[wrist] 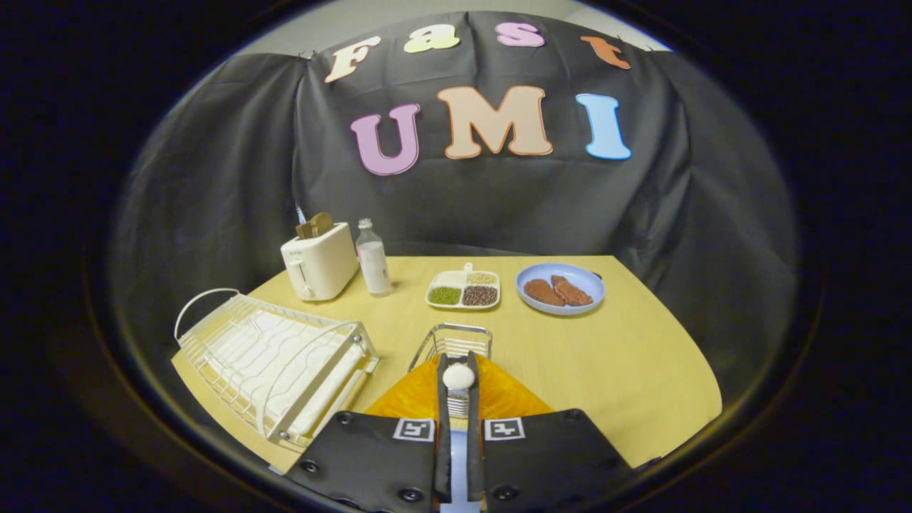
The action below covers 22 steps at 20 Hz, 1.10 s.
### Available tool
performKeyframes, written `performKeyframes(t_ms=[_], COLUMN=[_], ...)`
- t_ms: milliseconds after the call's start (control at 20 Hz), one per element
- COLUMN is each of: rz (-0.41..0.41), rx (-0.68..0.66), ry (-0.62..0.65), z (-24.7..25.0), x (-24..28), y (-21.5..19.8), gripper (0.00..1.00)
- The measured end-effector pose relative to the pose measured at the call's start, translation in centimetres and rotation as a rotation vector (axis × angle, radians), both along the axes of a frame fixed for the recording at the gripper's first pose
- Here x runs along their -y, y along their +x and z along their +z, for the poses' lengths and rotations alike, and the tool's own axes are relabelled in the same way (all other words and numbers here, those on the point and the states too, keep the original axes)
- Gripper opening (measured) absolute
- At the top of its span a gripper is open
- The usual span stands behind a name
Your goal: Take the plate from the dish rack, then take the spoon from the basket and place it into the plate.
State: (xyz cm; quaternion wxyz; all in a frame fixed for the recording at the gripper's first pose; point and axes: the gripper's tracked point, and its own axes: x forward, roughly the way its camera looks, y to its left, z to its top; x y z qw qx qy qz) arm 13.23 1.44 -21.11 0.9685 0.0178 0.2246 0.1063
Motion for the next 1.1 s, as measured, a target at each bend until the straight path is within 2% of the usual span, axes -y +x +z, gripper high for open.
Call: performKeyframes(t_ms=[300,550,850,1100], rz=[-0.029,-0.026,-0.027,-0.008], rx=[0.064,0.089,0.061,0.015], ry=[0.032,0.036,0.058,0.046], z=[5.1,7.5,7.0,4.3], x=[0.9,1.1,2.0,2.2], y=[-2.3,-5.3,-8.7,-11.6], gripper=[0.11,0.11,0.11,0.11])
